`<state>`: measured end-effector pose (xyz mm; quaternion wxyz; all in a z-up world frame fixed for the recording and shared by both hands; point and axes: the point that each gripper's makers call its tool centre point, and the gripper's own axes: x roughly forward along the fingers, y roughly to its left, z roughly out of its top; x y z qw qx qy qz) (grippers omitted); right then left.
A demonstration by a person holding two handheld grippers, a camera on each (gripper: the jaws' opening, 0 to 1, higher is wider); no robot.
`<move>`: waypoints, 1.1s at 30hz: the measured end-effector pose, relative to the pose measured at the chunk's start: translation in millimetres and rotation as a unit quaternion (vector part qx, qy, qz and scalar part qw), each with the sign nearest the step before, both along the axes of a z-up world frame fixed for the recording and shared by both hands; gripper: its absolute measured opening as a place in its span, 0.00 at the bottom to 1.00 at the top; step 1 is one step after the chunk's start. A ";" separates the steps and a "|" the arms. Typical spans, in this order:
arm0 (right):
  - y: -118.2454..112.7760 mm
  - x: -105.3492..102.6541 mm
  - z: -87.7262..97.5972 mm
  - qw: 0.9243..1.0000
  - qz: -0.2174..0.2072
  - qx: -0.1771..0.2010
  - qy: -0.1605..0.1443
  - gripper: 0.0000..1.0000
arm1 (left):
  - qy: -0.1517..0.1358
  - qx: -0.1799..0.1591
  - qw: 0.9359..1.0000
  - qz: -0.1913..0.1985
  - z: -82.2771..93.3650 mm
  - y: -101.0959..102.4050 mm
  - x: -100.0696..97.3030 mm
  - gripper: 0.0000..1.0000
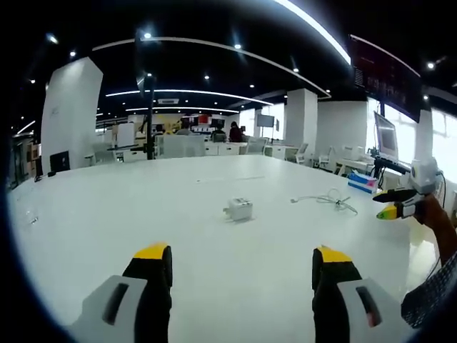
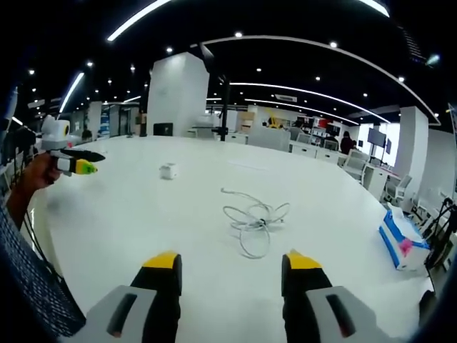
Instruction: Plug the desk Type‑C cable into the charger adapter.
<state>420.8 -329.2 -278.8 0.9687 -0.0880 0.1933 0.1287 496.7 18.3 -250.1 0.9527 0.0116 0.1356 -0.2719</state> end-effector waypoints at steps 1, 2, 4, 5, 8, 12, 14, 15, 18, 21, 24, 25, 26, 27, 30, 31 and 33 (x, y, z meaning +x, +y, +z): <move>-0.3 0.8 -0.3 1.000 -0.001 -0.002 0.001 0.58 | 0.001 0.001 1.000 0.000 -0.1 -0.2 0.1 0.80; -0.6 1.3 -0.3 1.000 -0.002 -0.004 0.002 0.58 | 0.001 0.003 1.000 0.000 -0.1 -0.3 0.2 0.80; -0.1 3.3 0.9 1.000 0.000 -0.003 0.003 0.57 | 0.001 0.006 1.000 0.003 0.0 0.4 0.2 0.80; 0.9 4.6 1.2 1.000 0.002 -0.002 0.004 0.57 | 0.000 0.007 1.000 0.005 0.4 0.9 0.2 0.80; 4.3 9.8 2.3 1.000 0.011 0.003 0.010 0.57 | -0.003 0.010 1.000 0.012 1.8 3.7 0.3 0.80; 10.0 18.3 7.5 1.000 0.023 0.005 0.011 0.57 | -0.004 0.006 1.000 0.016 2.4 4.7 0.1 0.80; 14.0 22.2 7.9 0.999 0.032 0.010 0.014 0.58 | -0.002 0.006 1.000 0.017 0.7 4.8 1.1 0.80; 16.1 25.4 7.7 0.999 0.035 0.011 0.014 0.58 | 0.000 0.006 1.000 0.018 -0.3 4.8 2.0 0.80; 18.6 31.1 6.6 0.999 0.041 0.010 0.015 0.58 | 0.002 0.005 1.000 0.020 -1.9 5.2 5.0 0.79; 18.6 37.8 4.8 0.999 0.046 0.012 0.018 0.58 | 0.003 0.003 1.000 0.020 -1.4 3.9 10.1 0.79; 15.1 46.1 5.7 0.999 0.042 0.016 0.017 0.57 | 0.002 0.004 1.000 0.018 -0.5 2.1 18.0 0.79; 13.4 49.0 6.7 0.999 0.039 0.019 0.016 0.57 | 0.002 0.004 1.000 0.018 -0.1 1.6 20.6 0.79; 11.8 51.9 7.8 0.999 0.035 0.021 0.016 0.57 | 0.002 0.004 1.000 0.017 0.2 1.0 23.3 0.79; 10.1 54.9 8.8 0.999 0.032 0.023 0.015 0.57 | 0.003 0.005 1.000 0.017 0.6 0.5 25.9 0.79; 6.4 62.2 10.1 0.999 0.027 0.015 0.013 0.57 | 0.001 0.005 1.000 0.014 3.0 -2.0 32.4 0.79; 5.4 64.7 9.6 1.000 0.026 0.011 0.014 0.57 | 0.000 0.006 1.000 0.012 4.0 -3.2 35.1 0.79; 5.5 68.4 8.6 0.999 0.027 0.007 0.016 0.57 | -0.001 0.006 1.000 0.009 5.2 -4.4 39.3 0.79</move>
